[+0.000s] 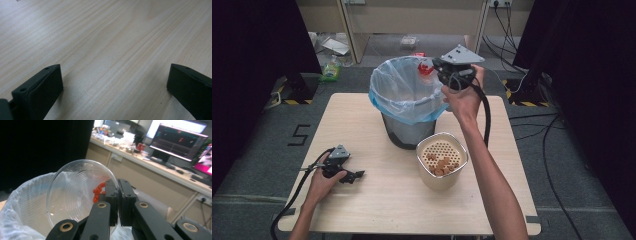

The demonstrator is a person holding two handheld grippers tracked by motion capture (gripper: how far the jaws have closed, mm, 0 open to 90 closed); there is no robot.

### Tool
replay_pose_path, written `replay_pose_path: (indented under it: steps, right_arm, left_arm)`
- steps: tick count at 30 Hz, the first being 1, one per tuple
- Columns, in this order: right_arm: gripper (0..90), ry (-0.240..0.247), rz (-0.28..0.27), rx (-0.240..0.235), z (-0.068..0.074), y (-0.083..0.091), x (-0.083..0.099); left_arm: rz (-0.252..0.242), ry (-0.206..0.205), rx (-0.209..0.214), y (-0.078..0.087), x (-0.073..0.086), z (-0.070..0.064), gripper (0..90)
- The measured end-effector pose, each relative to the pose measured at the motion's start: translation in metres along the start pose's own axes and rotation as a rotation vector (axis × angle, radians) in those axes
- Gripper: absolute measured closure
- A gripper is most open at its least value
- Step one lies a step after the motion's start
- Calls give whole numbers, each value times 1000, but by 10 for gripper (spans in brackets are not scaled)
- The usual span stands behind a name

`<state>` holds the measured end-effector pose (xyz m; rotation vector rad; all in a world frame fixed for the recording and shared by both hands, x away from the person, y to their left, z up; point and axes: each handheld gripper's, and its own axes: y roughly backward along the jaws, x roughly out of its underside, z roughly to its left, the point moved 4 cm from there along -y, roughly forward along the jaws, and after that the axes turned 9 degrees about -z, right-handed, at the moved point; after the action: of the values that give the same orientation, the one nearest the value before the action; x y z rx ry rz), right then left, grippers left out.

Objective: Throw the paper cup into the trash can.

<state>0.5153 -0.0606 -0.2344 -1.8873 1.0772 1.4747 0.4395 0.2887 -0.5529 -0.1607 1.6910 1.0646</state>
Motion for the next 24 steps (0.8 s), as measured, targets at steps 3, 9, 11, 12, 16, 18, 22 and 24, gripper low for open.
replay_pose_path:
  steps: [3,9,11,12,16,18,22,24]
  right_arm:
    - [873,-12,25,-27,7,-14,4]
    - [752,-21,60,-18,11,-35,12]
    - [660,-37,62,-8,9,-38,12]
    - [660,-37,62,-8,9,-38,12]
    - [617,-66,52,-5,4,-32,11]
    - [598,-78,54,2,-1,-25,13]
    - [576,-87,60,17,-15,-7,19]
    - [566,-74,82,24,-27,9,25]
  left_arm:
    - [0,0,0,0,0,0,0]
    - [0,0,0,0,0,0,0]
    - [0,0,0,0,0,0,0]
    - [0,0,0,0,0,0,0]
    - [0,0,0,0,0,0,0]
    - [1,-1,0,0,0,0,0]
    - [1,0,0,0,0,0,0]
    - [1,0,-1,0,0,0,0]
